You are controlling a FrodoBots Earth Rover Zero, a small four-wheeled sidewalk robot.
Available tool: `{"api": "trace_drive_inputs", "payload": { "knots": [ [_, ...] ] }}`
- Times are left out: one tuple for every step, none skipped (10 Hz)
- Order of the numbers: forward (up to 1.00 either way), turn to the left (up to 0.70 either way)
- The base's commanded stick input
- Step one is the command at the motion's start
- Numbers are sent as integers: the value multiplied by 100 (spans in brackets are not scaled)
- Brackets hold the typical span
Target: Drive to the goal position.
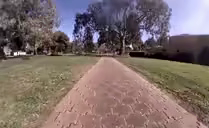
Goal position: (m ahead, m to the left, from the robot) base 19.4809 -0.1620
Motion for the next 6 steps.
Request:
{"api": "trace_drive_inputs", "payload": {
  "knots": [
    [70,0],
    [70,0],
    [70,0],
    [70,0],
    [70,0],
    [70,0]
  ]
}}
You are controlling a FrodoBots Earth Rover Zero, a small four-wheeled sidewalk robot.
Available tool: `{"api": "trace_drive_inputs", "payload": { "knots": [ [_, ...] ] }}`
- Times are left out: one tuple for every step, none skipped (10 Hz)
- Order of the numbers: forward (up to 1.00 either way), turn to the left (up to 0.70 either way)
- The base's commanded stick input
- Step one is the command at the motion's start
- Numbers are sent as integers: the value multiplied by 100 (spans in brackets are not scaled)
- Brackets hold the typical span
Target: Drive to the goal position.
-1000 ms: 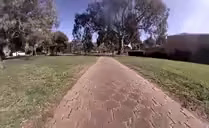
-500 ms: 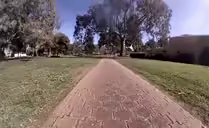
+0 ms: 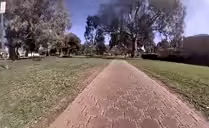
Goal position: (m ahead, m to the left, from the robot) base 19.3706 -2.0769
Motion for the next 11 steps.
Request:
{"api": "trace_drive_inputs", "payload": {
  "knots": [
    [70,0],
    [70,0],
    [70,0],
    [70,0],
    [70,0],
    [70,0],
    [70,0],
    [70,0],
    [70,0],
    [70,0],
    [70,0]
  ]
}}
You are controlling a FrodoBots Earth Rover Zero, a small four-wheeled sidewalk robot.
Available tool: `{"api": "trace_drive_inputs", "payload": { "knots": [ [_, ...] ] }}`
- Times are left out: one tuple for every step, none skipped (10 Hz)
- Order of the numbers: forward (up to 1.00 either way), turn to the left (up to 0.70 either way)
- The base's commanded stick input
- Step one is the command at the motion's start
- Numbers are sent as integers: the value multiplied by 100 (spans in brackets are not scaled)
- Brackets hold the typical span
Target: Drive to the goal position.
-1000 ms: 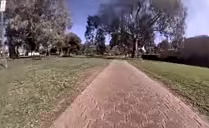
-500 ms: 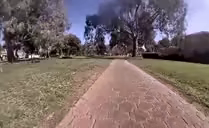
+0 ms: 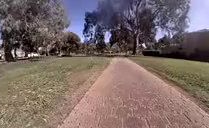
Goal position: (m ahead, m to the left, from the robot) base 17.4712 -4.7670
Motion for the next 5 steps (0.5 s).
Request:
{"api": "trace_drive_inputs", "payload": {
  "knots": [
    [70,0],
    [70,0],
    [70,0],
    [70,0],
    [70,0]
  ]
}}
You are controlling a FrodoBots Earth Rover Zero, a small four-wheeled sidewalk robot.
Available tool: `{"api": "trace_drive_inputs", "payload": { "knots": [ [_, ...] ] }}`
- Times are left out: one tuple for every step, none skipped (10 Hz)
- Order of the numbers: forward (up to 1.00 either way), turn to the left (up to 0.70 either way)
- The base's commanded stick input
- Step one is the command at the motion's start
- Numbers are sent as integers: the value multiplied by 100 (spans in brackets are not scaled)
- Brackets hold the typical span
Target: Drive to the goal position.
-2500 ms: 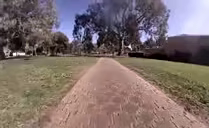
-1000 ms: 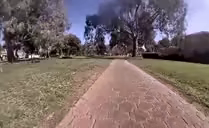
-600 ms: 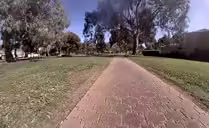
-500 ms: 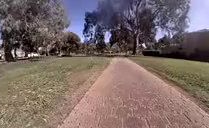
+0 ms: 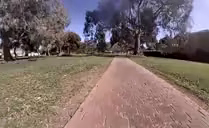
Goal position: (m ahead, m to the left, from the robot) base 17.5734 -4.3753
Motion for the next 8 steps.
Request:
{"api": "trace_drive_inputs", "payload": {
  "knots": [
    [70,-1],
    [70,-4],
    [70,-6],
    [70,-9],
    [70,-11],
    [70,-14],
    [70,-4],
    [70,-2]
  ]
}}
